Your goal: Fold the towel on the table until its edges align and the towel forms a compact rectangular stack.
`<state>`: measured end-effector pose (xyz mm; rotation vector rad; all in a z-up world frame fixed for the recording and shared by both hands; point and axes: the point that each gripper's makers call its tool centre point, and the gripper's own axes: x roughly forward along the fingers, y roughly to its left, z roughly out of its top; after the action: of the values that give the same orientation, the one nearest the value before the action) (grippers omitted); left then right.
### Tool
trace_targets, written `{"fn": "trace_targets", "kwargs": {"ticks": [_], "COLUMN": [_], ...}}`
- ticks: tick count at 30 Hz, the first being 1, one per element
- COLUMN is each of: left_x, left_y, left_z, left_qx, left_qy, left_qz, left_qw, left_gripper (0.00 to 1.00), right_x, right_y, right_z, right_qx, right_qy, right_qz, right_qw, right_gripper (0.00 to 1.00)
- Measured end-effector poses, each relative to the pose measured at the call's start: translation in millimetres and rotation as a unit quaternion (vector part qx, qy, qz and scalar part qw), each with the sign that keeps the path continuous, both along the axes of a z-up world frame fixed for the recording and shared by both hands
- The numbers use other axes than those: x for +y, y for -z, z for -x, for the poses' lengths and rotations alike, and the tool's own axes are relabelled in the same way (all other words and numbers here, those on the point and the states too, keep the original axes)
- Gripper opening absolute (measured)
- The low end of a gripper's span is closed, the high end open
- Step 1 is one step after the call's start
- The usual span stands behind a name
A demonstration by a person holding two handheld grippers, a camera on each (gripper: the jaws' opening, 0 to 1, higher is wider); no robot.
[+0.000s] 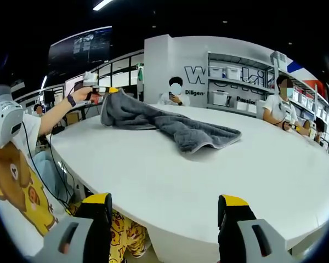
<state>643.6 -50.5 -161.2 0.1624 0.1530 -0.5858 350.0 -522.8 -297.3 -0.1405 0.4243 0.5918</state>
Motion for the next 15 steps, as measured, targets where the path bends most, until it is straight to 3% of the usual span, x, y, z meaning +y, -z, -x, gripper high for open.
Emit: {"fn": "trace_targets", "kwargs": {"ticks": [7, 15], "left_x": [23.5, 36.3], "left_y": [12.8, 32.6], "left_z": [-21.2, -42.4], "left_qx": [0.021, 0.047], "left_qy": [-0.025, -0.003], "left_qz": [-0.030, -0.090], "left_qw": [0.9990, 0.9949], "left_gripper": [0.05, 0.05], "right_x": [0.7, 6.4], "right_y": [-0.2, -2.1], "right_z": [-0.3, -4.2], "right_qx": [0.002, 0.006], "right_qy": [0.001, -0.003], "right_qz": [0.002, 0.012], "right_qw": [1.0000, 0.9999], "right_gripper": [0.83, 0.83]}}
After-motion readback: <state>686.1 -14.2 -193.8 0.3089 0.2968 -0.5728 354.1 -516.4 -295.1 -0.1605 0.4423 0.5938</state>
